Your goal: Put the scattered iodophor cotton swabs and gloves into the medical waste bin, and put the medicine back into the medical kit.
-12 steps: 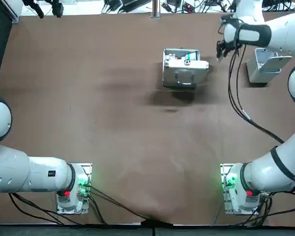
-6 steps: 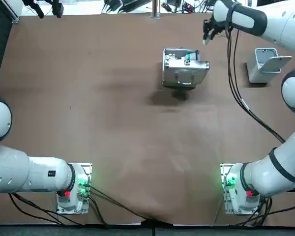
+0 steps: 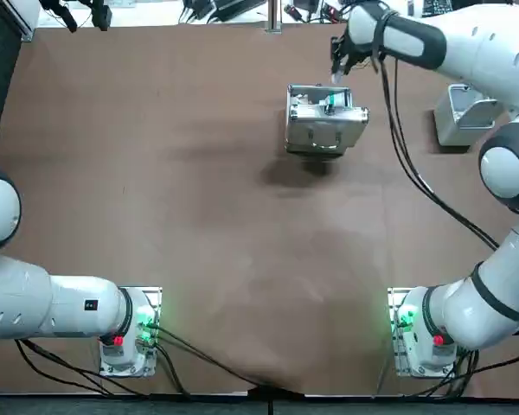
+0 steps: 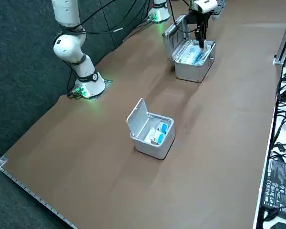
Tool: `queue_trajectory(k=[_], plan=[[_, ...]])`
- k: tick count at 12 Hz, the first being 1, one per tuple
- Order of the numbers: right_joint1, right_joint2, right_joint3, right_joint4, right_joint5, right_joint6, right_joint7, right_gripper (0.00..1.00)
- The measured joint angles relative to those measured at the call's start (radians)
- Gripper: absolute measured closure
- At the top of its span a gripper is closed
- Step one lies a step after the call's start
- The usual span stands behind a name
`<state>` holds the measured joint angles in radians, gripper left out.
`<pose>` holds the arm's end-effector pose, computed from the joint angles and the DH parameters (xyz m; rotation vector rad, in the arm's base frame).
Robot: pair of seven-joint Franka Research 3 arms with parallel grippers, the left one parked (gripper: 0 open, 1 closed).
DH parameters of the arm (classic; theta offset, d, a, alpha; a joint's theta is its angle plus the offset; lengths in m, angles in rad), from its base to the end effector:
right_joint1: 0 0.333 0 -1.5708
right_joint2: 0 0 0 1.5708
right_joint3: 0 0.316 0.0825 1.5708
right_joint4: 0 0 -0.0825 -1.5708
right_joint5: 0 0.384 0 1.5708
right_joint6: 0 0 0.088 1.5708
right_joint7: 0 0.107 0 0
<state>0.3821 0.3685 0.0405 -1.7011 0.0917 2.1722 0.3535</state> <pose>0.6071 0.2740 0.3898 -3.0156 -0.0265 -0.0905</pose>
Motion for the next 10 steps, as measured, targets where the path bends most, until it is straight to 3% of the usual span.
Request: queue_trajectory(k=[4, 10], plan=[[0.073, 0.048, 0.000, 0.004, -0.054, 0.003, 0.121, 0.62], [0.091, 0.107, -0.003, 0.046, -0.089, 0.014, 0.234, 0.62]])
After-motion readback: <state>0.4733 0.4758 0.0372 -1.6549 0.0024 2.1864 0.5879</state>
